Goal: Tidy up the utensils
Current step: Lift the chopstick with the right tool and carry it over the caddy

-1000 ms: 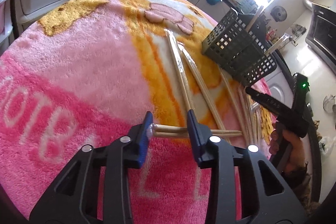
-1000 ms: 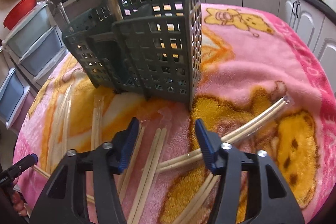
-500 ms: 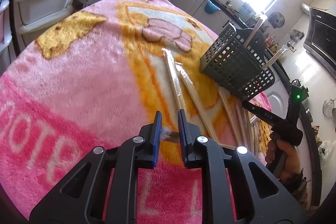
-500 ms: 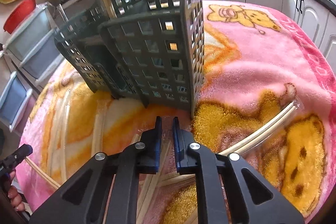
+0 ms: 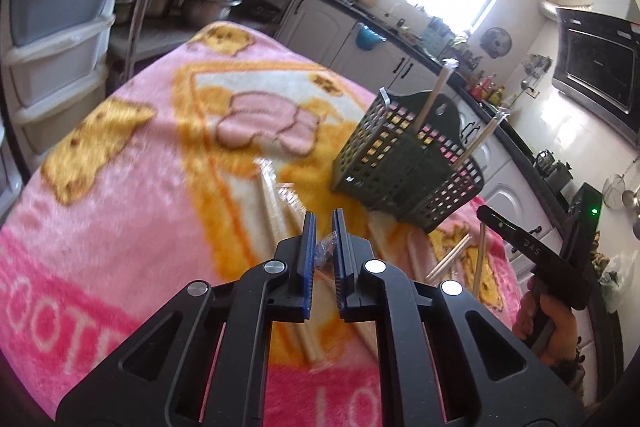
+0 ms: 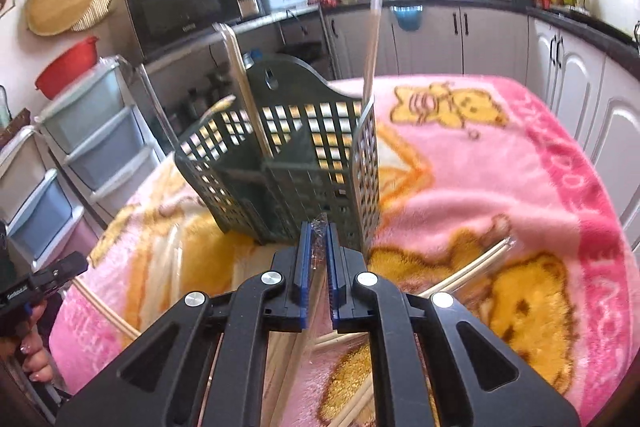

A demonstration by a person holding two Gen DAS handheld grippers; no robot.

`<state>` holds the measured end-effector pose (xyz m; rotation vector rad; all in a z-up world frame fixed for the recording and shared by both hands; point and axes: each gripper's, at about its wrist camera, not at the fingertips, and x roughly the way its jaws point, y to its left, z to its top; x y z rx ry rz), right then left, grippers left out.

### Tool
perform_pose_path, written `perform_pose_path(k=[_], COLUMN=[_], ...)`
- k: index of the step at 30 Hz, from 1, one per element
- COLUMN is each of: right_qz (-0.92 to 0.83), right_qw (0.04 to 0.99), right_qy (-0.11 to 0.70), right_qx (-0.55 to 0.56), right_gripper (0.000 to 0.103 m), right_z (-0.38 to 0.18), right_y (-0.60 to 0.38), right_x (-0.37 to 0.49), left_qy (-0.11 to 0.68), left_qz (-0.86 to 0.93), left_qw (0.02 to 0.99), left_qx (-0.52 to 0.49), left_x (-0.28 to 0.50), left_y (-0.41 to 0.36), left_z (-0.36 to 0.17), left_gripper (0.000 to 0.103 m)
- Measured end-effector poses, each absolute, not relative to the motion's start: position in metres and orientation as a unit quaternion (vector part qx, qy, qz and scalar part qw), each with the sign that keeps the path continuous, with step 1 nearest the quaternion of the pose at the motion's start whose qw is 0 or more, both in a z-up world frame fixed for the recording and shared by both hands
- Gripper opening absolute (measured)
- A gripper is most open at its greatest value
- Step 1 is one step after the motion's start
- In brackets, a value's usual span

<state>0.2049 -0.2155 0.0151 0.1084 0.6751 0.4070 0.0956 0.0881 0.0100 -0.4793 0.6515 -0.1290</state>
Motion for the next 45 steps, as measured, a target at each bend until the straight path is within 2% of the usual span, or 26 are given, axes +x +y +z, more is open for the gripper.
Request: perform_pose_path(k=[22,45], right_qz=[0.210,0.229], right_qw=[0.950,0.963], right_qy=[0.223,0.131], right_qx=[0.059,0.051], right_gripper=[0.006,0.006], right_z=[0.083,0.151], right_y=[-0.226,-0.220], right_x=[0.157,0.151], left_qy=[0.239,0.140], left_qz=[-0.159,-0.205], left_qw=[0.941,0.958], left_qx=[-0.179,-0.143], left_x=[0.113,0.129], left_y=[0.029,-0.002], left_z=[0.093,0.181], left_gripper=[0.003,0.003])
